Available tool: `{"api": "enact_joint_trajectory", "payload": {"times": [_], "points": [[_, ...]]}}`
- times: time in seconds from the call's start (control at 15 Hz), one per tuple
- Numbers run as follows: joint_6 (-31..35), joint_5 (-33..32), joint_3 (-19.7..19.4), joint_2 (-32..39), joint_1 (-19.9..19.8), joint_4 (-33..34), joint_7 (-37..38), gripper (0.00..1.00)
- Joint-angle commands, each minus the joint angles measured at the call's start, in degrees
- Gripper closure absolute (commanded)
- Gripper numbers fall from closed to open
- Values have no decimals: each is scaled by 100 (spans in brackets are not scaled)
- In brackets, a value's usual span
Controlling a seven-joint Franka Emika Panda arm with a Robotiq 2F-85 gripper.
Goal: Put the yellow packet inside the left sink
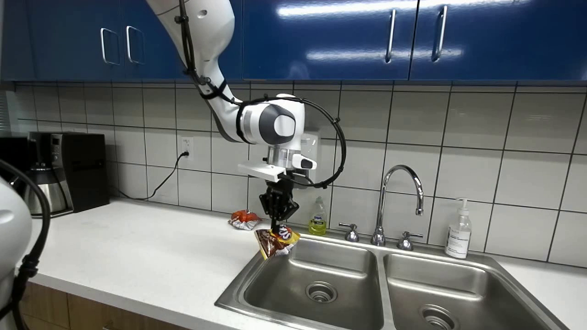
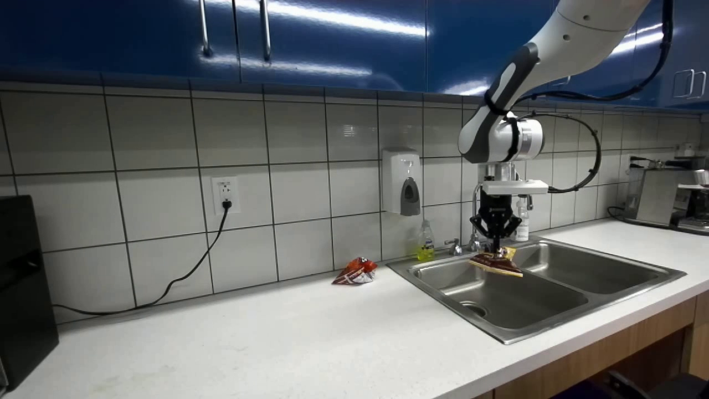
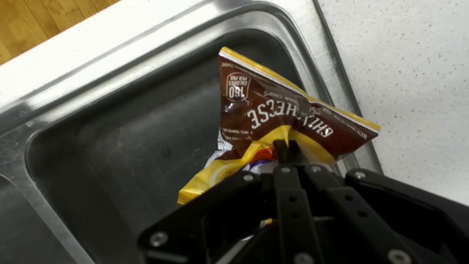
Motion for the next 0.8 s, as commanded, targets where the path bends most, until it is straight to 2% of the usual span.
{"api": "enact_joint_trajectory", "payload": {"times": [0.0,0.73], "points": [[-14,130,-50,386,-188,377,-268,100],[282,336,-30,1785,-543,1331,-401,100]]}}
